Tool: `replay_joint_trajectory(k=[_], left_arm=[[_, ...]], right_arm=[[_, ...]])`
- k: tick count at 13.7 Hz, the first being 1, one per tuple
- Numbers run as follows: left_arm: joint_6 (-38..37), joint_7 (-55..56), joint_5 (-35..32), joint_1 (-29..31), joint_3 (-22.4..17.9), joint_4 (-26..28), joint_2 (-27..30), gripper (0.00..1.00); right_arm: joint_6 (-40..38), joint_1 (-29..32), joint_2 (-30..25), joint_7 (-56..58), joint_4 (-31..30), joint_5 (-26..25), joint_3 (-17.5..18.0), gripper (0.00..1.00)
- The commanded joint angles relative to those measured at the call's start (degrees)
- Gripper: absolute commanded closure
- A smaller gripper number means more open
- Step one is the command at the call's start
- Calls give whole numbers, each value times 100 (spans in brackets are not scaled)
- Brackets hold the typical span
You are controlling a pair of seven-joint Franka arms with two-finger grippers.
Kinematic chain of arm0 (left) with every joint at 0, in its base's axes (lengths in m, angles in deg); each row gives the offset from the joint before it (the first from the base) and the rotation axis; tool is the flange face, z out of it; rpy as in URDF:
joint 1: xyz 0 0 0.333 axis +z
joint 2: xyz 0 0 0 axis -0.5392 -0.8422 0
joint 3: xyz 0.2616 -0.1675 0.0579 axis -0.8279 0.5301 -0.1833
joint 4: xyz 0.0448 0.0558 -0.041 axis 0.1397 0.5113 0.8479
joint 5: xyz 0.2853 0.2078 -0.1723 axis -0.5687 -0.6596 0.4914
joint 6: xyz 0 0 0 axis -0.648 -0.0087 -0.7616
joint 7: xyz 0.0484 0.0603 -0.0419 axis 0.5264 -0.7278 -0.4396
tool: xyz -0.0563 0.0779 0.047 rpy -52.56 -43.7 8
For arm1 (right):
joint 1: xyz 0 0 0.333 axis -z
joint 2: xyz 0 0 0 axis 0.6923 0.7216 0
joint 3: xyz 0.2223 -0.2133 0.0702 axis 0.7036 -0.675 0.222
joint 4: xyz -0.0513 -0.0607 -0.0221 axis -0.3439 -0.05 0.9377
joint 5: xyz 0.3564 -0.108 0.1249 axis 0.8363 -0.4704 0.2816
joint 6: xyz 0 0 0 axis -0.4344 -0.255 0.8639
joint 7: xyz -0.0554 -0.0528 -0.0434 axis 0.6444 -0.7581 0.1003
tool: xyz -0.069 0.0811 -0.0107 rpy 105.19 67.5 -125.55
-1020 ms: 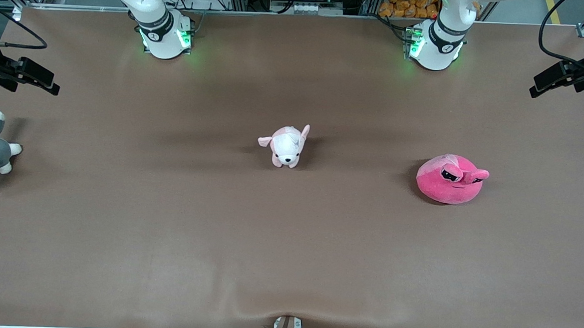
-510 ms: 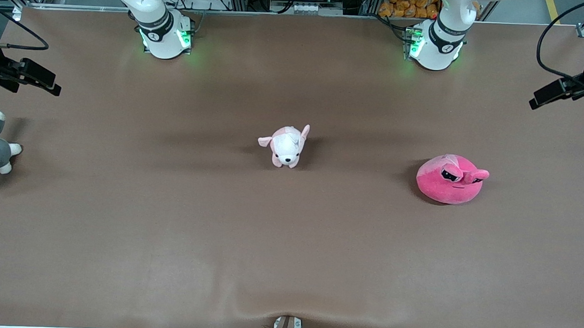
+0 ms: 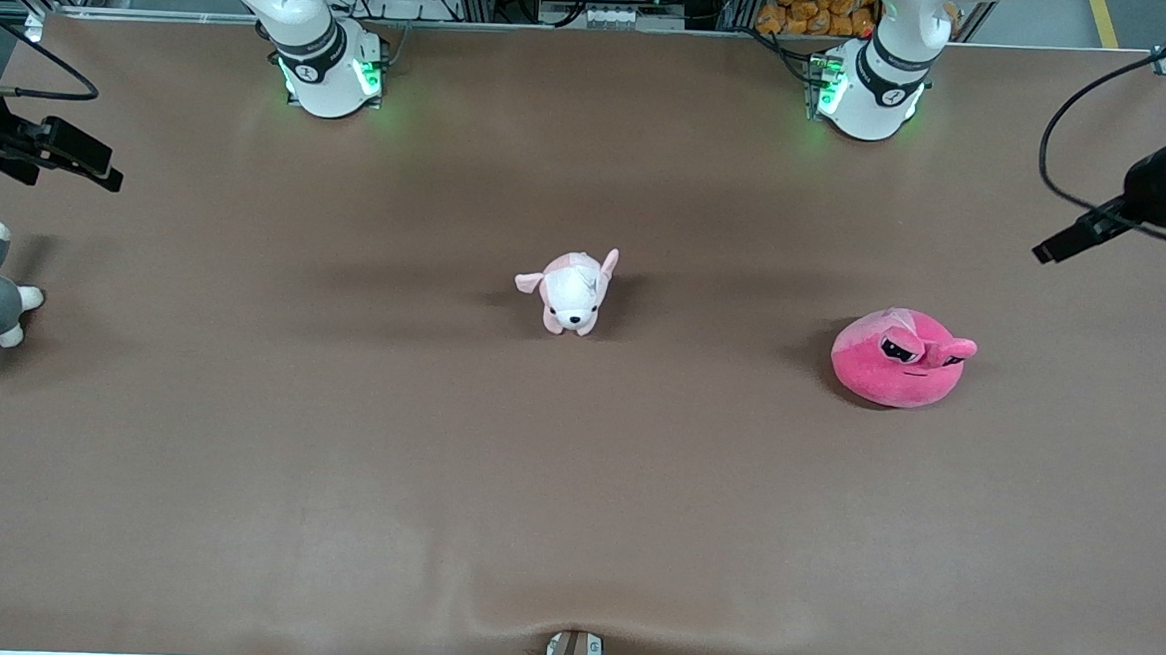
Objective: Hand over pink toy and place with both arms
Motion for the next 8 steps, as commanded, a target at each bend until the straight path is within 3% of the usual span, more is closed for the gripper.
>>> replay_joint_trajectory(k=[1,8], left_arm=[[550,978,106,59,60,410,-4,0],[956,3178,626,68,51,438,-1014,0]], right_arm=[[-42,-48,48,-60,40,-39,16,0],[-33,-101,100,-68,49,-22,16,0]])
